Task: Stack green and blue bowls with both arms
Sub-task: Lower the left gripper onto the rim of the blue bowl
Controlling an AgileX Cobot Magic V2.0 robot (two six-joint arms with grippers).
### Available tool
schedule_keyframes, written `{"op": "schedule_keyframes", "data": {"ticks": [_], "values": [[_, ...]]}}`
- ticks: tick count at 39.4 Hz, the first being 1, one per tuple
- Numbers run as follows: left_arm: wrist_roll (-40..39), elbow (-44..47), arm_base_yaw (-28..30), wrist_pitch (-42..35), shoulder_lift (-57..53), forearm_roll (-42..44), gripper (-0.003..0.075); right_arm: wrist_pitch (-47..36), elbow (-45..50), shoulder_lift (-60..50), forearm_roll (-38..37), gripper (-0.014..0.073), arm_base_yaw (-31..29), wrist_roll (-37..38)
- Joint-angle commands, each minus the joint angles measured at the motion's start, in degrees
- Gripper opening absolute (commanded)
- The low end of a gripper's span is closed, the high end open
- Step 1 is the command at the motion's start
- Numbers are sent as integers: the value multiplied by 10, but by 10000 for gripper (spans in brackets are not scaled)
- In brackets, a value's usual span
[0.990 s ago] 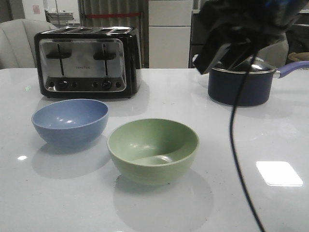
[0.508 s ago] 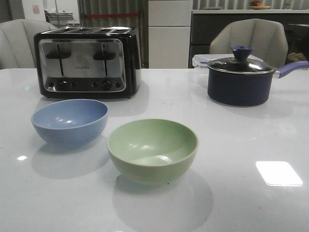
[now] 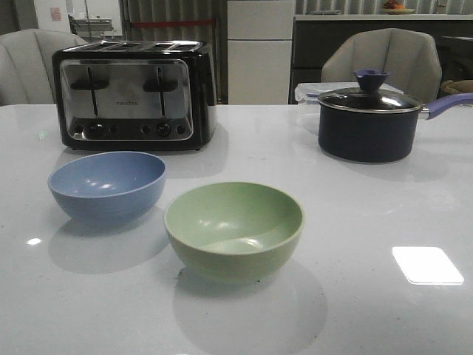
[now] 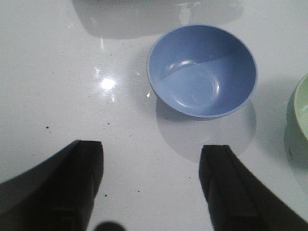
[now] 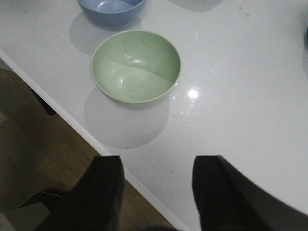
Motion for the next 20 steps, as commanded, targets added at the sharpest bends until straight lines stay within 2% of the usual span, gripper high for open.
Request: {"op": "schedule_keyframes", "data": {"ticks": [1,11,20], "values": [[0,-46,-7,-44,56,-9,488,-36,-16,-2,2,446,1,-7],[0,-136,-7,-39,223,-8,488,-36,-16,-2,2,446,1,-7],[0,-221,3,-30,327,-9,488,-36,-16,-2,2,446,1,-7]]}}
